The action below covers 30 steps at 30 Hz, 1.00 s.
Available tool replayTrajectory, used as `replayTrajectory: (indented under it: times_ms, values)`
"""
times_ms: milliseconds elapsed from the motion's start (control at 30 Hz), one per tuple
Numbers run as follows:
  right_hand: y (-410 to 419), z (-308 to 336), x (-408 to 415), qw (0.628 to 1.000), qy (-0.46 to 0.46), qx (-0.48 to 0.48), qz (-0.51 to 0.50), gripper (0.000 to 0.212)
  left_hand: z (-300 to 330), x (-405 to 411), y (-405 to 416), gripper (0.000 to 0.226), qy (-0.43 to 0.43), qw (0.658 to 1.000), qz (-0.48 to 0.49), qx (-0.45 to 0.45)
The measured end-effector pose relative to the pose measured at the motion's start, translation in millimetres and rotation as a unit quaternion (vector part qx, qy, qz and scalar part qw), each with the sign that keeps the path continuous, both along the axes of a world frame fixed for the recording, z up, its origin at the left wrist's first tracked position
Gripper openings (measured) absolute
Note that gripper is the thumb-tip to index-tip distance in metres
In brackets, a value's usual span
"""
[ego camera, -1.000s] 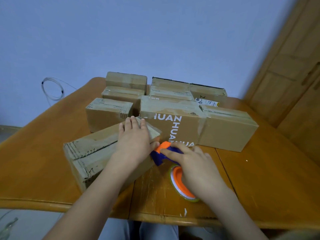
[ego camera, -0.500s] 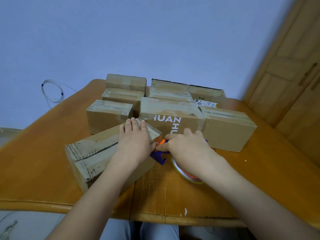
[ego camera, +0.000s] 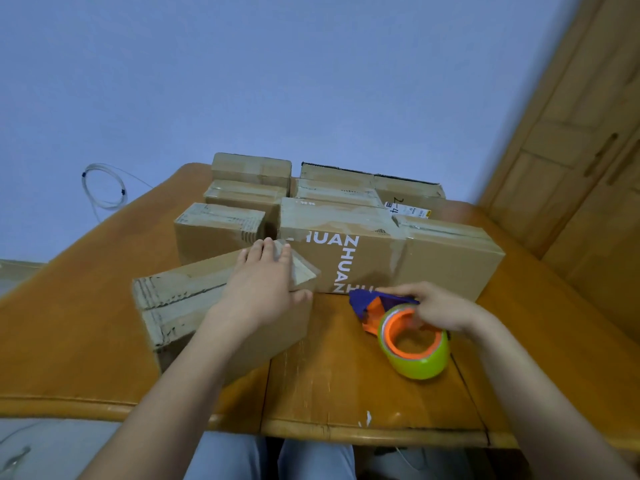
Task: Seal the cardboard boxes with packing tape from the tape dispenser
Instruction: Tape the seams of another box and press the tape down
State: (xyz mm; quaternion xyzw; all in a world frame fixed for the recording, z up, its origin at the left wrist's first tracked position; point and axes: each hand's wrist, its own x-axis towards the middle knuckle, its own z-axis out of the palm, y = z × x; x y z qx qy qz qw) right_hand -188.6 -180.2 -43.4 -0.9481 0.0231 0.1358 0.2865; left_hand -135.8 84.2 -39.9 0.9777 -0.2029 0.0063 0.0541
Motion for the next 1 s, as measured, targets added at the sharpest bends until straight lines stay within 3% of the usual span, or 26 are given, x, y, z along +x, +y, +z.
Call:
replayTrajectory:
  times_ms: [167, 267, 500, 567, 633, 700, 767, 833, 1000]
  values:
    - [-25, -22, 4, 0.993, 0.018, 0.085, -0.081, 0.063, 13, 0, 29, 0.091, 0.066, 0.992, -0.095, -0.04]
    - [-33, -32, 5, 0.994, -0.002, 0.073, -0.086, 0.049, 16, 0, 45, 0.093, 0.112, 0.98, -0.148, -0.077]
    - [-32, -37, 10, 0.992, -0.019, -0.075, -0.102, 0.048, 25, -3, 49, 0.089, 0.117, 0.974, -0.194, -0.03]
    - [-24, -33, 7, 0.986, -0.025, -0.142, -0.085, 0.06, 23, -3, 48, 0.091, 0.1, 0.976, -0.196, -0.006]
    - [-9, -31, -1, 0.975, -0.089, -0.185, -0.08, 0.074, 17, -5, 48, 0.095, 0.072, 0.977, -0.202, 0.012]
    - [15, -27, -11, 0.949, -0.236, -0.188, -0.094, 0.075, 12, -6, 50, 0.096, 0.039, 0.978, -0.206, 0.017]
    - [44, -28, -18, 0.908, -0.389, -0.115, -0.105, 0.062, 10, -5, 52, 0.095, 0.025, 0.977, -0.212, 0.021]
    - [71, -35, -19, 0.872, -0.479, 0.009, -0.095, 0.054, 7, -3, 54, 0.096, 0.029, 0.974, -0.223, 0.019]
    - [127, -64, -4, 0.813, -0.55, 0.183, -0.058, 0.051, 17, 7, 63, 0.092, 0.113, 0.963, -0.242, -0.031]
